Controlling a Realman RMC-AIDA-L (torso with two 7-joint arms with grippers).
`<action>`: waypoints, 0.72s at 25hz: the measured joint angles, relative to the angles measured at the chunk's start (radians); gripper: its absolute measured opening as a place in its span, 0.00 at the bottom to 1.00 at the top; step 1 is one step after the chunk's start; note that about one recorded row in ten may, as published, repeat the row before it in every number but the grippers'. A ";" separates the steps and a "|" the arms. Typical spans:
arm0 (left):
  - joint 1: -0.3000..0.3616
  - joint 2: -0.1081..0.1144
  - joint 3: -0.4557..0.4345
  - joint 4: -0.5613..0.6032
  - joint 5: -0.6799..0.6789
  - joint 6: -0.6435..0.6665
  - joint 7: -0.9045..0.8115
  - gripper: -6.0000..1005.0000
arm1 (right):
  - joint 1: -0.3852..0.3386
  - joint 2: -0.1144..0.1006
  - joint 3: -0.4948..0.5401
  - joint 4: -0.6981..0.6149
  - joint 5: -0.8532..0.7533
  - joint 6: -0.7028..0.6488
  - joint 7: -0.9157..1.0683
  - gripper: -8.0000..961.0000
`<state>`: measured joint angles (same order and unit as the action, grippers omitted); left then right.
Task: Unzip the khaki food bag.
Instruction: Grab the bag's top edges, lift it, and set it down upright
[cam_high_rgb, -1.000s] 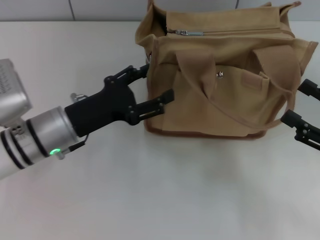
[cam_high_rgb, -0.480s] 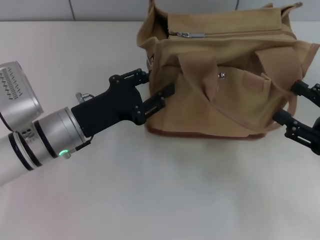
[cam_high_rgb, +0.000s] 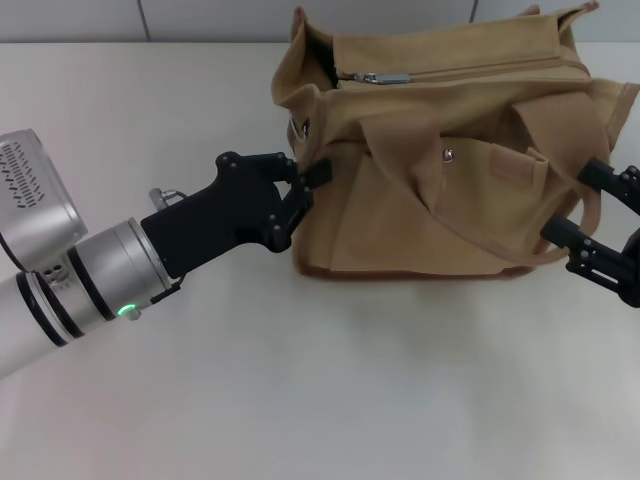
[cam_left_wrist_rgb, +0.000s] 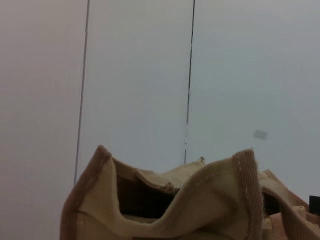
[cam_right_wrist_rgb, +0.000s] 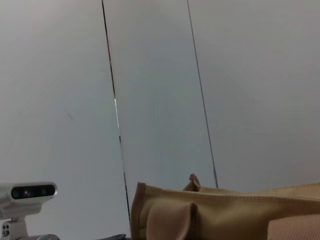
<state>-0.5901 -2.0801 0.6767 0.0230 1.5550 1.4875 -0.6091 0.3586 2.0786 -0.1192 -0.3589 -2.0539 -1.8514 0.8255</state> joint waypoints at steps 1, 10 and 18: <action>0.002 0.000 -0.005 0.000 0.000 0.000 0.002 0.14 | 0.000 0.000 0.001 0.003 0.000 0.004 0.000 0.86; 0.042 0.002 -0.069 0.016 0.001 0.048 0.012 0.06 | 0.003 0.000 0.000 0.020 0.000 0.033 -0.002 0.86; 0.106 0.011 -0.181 0.198 0.002 0.202 -0.096 0.07 | 0.007 0.000 0.002 0.020 0.000 0.034 -0.002 0.86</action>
<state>-0.4843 -2.0694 0.4953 0.2211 1.5568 1.6892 -0.7049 0.3652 2.0785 -0.1168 -0.3390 -2.0539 -1.8175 0.8237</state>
